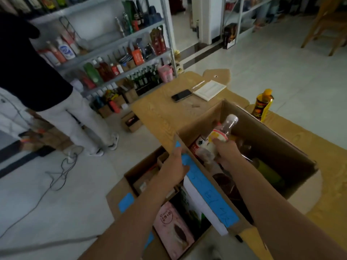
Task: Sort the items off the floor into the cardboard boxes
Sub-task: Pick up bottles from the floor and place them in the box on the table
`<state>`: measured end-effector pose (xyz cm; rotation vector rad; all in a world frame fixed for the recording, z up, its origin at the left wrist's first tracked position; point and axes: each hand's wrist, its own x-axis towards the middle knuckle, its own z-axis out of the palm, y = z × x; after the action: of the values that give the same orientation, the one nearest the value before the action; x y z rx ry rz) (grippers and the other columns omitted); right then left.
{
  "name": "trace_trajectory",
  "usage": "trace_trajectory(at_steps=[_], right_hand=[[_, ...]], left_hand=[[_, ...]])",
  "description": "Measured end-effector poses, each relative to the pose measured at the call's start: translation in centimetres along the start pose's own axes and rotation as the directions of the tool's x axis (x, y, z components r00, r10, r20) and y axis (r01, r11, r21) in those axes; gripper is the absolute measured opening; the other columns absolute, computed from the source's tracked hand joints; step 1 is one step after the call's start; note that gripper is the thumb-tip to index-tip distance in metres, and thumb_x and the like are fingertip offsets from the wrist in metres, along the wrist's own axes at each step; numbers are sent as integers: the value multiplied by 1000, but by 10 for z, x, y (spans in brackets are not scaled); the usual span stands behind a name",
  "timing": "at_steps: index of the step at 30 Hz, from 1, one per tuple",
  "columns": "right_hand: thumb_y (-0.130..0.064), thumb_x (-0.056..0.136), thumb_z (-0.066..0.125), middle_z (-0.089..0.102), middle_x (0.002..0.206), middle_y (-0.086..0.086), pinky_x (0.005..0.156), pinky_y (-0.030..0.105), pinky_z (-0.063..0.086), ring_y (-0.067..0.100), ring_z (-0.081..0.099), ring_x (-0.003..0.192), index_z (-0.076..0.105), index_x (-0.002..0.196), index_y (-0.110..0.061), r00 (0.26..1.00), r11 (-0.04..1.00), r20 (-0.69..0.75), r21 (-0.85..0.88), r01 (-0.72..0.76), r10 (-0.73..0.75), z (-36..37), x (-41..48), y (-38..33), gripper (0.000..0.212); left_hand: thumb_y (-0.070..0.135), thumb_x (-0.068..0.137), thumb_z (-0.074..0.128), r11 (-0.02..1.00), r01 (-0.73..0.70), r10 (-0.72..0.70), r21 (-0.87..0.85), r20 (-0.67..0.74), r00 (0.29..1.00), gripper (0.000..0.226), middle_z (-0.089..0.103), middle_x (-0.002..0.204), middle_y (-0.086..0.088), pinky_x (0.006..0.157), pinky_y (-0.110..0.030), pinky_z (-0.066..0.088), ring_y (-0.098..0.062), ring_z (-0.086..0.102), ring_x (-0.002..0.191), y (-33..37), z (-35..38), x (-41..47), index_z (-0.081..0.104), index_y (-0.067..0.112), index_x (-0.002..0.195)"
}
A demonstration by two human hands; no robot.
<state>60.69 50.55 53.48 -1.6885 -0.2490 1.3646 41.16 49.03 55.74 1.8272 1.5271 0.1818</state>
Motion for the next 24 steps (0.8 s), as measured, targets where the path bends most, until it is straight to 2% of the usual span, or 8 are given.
trace_trajectory(at_steps=[4, 8, 10, 13, 15, 19, 22, 24], right_hand=[[-9, 96, 52, 53, 135, 25, 92, 42, 51, 40, 55, 121, 46, 137, 2, 986, 992, 116, -12, -122, 123, 12, 19, 16, 43], [-7, 94, 52, 63, 119, 24, 95, 57, 50, 40, 63, 106, 56, 122, 1, 963, 976, 171, 19, -217, 210, 18, 20, 23, 30], [-5, 95, 50, 65, 112, 18, 95, 51, 52, 33, 65, 103, 57, 112, 1, 968, 981, 164, -34, -189, 192, 16, 18, 21, 20], [0, 93, 48, 57, 96, 9, 84, 37, 52, 20, 60, 82, 55, 95, -10, 983, 994, 172, -104, -47, 64, 12, 14, 17, 13], [1, 93, 49, 56, 89, 6, 80, 34, 51, 17, 57, 76, 58, 104, -9, 983, 992, 184, -115, 46, -24, 10, 6, 14, 17], [-5, 95, 50, 66, 108, 7, 90, 38, 55, 23, 65, 98, 59, 126, -14, 975, 956, 111, -206, 210, -190, 14, -31, 13, 33], [-19, 93, 51, 65, 108, 3, 86, 43, 55, 21, 63, 93, 60, 121, -22, 897, 783, 85, -457, 421, -433, 24, -75, 18, 29], [-28, 92, 53, 65, 108, 3, 77, 37, 54, 19, 63, 88, 59, 122, -22, 810, 641, 159, -534, 551, -564, 39, -106, 25, 32]], left_hand=[[27, 90, 64, 1000, 20, -20, -6, -19, 1000, 44, 49, 116, 4, 82, -43, 55, -12, 62, 90, 5, 0, 4, 38, 29, 126], [32, 89, 65, 1000, 21, -22, -10, -24, 999, 47, 45, 128, 3, 86, -40, 55, -12, 62, 95, 7, 0, 2, 38, 28, 127], [32, 90, 64, 1000, 21, -21, -6, -25, 999, 49, 43, 135, 2, 87, -37, 54, -12, 61, 98, 8, 0, 1, 38, 26, 131], [33, 92, 62, 1000, 9, -10, -6, -29, 1000, 51, 43, 138, 0, 87, -36, 53, -14, 61, 100, 9, -2, -6, 37, 24, 135], [33, 94, 59, 1000, 0, -1, -2, -15, 1000, 50, 45, 138, -1, 89, -39, 53, -16, 61, 103, 10, -5, -13, 36, 25, 138], [30, 94, 57, 999, -25, 25, -46, -5, 1000, 48, 46, 138, -1, 91, -38, 51, -19, 57, 111, 3, -12, -34, 36, 27, 138], [29, 93, 57, 994, -46, 44, -101, -31, 999, 44, 48, 135, 3, 96, -36, 47, -14, 54, 111, -14, -25, -60, 41, 26, 134], [29, 93, 58, 994, -46, 38, -103, -80, 996, 38, 55, 126, 5, 93, -34, 48, -12, 55, 105, -33, -40, -86, 46, 24, 128]])
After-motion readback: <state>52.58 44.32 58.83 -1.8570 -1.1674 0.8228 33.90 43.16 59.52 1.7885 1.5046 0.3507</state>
